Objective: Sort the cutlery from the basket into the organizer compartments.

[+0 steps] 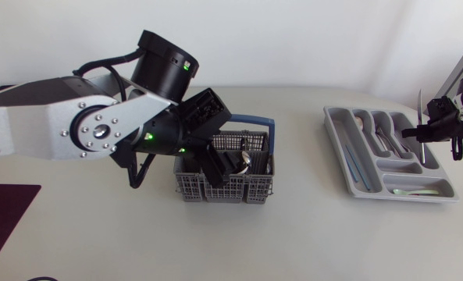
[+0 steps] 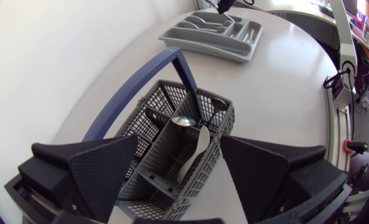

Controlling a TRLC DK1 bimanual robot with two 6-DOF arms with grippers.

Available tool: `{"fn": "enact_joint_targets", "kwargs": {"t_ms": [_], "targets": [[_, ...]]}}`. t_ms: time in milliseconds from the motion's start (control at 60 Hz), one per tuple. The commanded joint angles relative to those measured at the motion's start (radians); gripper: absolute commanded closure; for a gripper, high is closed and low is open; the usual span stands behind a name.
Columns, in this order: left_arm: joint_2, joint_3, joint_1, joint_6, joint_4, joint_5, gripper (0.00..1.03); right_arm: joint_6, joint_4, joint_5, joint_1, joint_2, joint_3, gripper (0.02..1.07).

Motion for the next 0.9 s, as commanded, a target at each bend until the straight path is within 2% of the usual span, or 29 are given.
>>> {"fn": "enact_joint_targets", "kwargs": {"t_ms": [0,333,583,650,733,767,883], "targets": [[0.023,0.034,-0.014,0.012,-0.011,-0.011,0.12,0.018,0.008,0.012,0.004,0.046,0.032,1.01],[0.026,0.026,-0.03,0.009,-0.017,-0.032,0.12,0.032,0.008,0.05,0.018,0.136,0.08,0.98],[0.014,0.008,-0.045,0.006,-0.021,-0.052,0.12,0.041,0.01,0.064,0.027,0.133,0.067,0.75],[0.013,0.008,-0.048,0.004,-0.021,-0.055,0.12,0.041,0.019,0.064,0.027,0.106,0.047,0.63],[0.013,0.011,-0.059,-0.005,-0.022,-0.064,0.14,0.038,0.039,0.064,0.025,0.054,0.001,0.42],[0.013,0.012,-0.065,-0.008,-0.022,-0.071,0.14,0.035,0.051,0.064,0.025,0.032,-0.02,0.38],[0.025,0.026,-0.094,-0.008,-0.025,-0.11,0.16,0.024,0.066,0.061,0.028,-0.055,-0.094,0.34]]}}
